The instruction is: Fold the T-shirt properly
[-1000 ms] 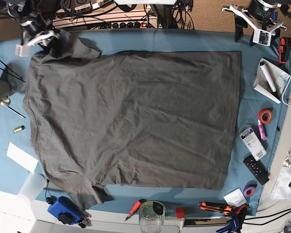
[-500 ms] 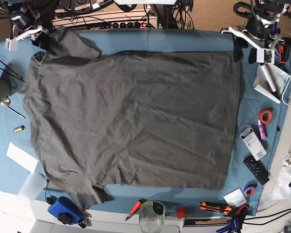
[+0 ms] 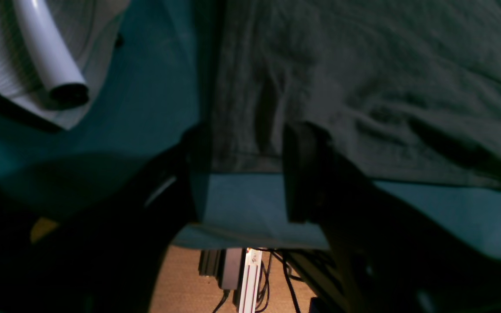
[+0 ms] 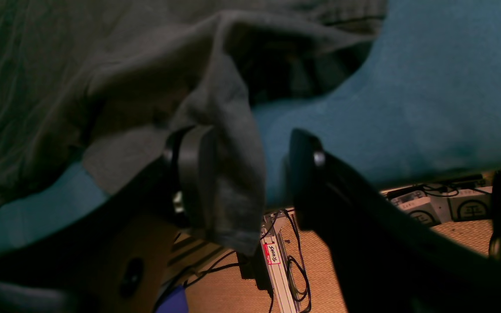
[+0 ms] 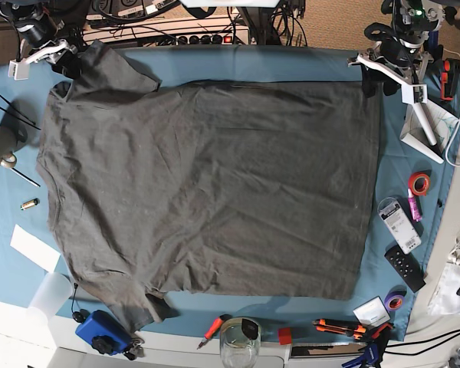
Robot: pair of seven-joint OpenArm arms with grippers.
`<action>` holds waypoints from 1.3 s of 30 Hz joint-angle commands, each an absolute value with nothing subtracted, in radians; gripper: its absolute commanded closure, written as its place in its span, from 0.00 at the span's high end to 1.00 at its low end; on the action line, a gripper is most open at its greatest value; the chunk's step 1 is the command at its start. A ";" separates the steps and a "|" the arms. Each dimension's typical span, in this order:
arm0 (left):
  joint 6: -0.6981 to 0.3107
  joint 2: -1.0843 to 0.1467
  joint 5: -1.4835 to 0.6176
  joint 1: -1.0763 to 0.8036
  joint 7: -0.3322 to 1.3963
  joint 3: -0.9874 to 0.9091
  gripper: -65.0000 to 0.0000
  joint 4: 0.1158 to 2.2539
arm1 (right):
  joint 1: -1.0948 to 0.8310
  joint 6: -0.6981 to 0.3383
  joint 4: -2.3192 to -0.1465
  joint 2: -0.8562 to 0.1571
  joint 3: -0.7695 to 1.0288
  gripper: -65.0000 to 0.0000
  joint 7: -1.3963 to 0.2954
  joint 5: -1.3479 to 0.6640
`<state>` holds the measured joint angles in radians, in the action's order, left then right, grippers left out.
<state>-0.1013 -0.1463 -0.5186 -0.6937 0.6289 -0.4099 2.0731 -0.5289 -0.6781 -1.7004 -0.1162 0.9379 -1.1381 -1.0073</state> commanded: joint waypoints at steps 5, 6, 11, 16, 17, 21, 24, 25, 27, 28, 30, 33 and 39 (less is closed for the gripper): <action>-0.105 -0.150 -0.529 -0.661 0.611 -0.415 0.42 2.004 | -0.535 -0.684 -1.713 -0.131 0.945 0.42 -1.126 -1.032; -0.114 -0.150 -0.533 -0.644 0.612 -0.414 0.42 1.976 | -0.535 -0.684 -1.713 -0.131 0.945 0.42 -1.126 -1.032; -0.185 -0.147 -0.636 -0.581 0.691 -0.415 0.42 1.872 | -0.535 -0.684 -1.713 -0.131 0.945 0.42 -1.126 -1.032; -0.184 -0.126 -0.660 -0.582 0.701 -0.415 0.37 1.871 | -0.535 -0.684 -1.713 -0.131 0.945 0.42 -1.125 -1.032; -0.185 -0.122 -0.668 -0.582 0.715 -0.415 0.34 1.871 | -0.535 -0.684 -1.713 -0.131 0.945 0.42 -1.123 -1.032; -0.182 -0.102 -0.695 -0.582 0.752 -0.415 0.10 1.871 | -0.535 -0.685 -1.713 -0.131 0.945 0.36 -1.100 -1.032; -0.177 -0.101 -0.684 -0.582 0.751 -0.416 0.00 1.872 | -0.534 -0.685 -1.713 -0.131 0.945 0.16 -1.091 -1.032; -0.177 -0.101 -0.672 -0.581 0.749 -0.416 0.00 1.873 | -0.534 -0.685 -1.713 -0.131 0.945 0.10 -1.090 -1.032; -0.177 -0.100 -0.654 -0.582 0.734 -0.416 0.00 1.877 | -0.534 -0.685 -1.713 -0.131 0.945 0.01 -1.089 -1.031; -0.177 -0.100 -0.646 -0.581 0.729 -0.416 0.00 1.880 | -0.534 -0.685 -1.713 -0.131 0.945 0.00 -1.087 -1.032; -0.177 -0.101 -0.646 -0.581 0.717 -0.416 0.00 1.886 | -0.534 -0.685 -1.713 -0.131 0.945 0.00 -1.076 -1.031; -0.177 -0.101 -0.634 -0.582 0.718 -0.416 0.00 1.911 | -0.534 -0.688 -1.713 -0.133 0.945 0.00 -1.052 -1.031; -0.177 -0.101 -0.602 -0.582 0.730 -0.445 0.00 1.987 | -0.535 -0.698 -1.715 -0.154 0.945 0.00 -1.063 -1.038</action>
